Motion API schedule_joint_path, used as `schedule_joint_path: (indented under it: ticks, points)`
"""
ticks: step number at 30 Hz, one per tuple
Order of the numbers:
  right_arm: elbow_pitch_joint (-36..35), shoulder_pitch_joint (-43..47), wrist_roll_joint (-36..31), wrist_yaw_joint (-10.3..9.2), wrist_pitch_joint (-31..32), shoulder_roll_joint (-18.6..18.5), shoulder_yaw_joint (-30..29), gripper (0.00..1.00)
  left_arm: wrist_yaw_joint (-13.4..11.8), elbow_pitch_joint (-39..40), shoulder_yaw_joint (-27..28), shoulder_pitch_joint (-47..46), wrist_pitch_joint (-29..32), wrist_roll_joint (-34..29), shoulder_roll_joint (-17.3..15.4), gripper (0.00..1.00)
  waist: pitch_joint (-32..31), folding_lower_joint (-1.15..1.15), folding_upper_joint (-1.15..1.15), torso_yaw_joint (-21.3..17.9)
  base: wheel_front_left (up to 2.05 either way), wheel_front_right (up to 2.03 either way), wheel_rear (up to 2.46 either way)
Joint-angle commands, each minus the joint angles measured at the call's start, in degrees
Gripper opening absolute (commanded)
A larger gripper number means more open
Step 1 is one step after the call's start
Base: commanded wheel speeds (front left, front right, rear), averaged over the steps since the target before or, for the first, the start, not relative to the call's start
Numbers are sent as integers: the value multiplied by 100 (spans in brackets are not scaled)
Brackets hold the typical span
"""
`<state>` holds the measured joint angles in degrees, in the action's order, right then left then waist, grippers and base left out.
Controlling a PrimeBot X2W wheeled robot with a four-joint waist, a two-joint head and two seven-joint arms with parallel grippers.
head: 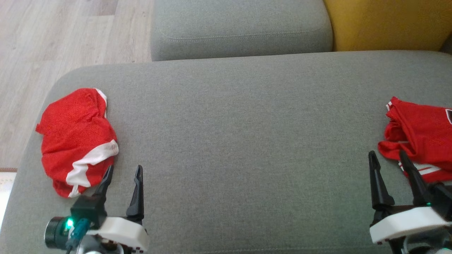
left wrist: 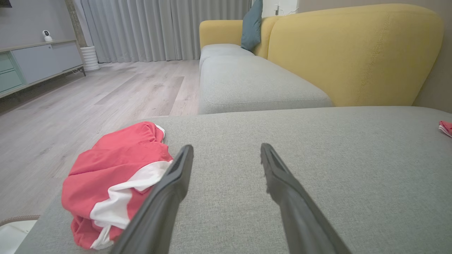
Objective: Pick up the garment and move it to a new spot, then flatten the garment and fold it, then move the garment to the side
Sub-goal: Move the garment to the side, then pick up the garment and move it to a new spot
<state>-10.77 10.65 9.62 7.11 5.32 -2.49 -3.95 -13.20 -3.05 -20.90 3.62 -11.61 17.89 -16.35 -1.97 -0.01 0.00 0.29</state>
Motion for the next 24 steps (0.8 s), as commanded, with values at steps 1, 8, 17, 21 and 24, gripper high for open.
schedule_joint_path:
  ticks: [1, 8, 17, 21, 24]
  points:
    - [-221, -157, 40, 37, -9, -39, 128, 100, -58, 183, 227, -253, 2, -9, -135, 100, 6, 1, 0, 7, 0, 0, 0]
    - [-211, -181, 50, 37, -14, -39, 124, 100, -101, 179, 220, -307, 8, -19, -152, 100, 17, 1, 0, 62, 0, 0, 0]
    - [-344, -146, 24, 37, 34, -39, -17, 100, -45, 158, 188, -558, -81, -6, -110, 100, 97, 1, 0, 627, 0, 0, 0]
    - [-435, -155, 11, 37, 55, -39, -58, 100, 38, 111, 140, -747, -131, -16, -75, 100, 135, 1, 0, 1051, 0, 0, 0]
    - [-514, -201, -16, 37, 97, -39, -19, 100, 106, 65, 140, -935, -196, -8, -30, 100, 191, 1, 0, 1465, 0, 0, 0]
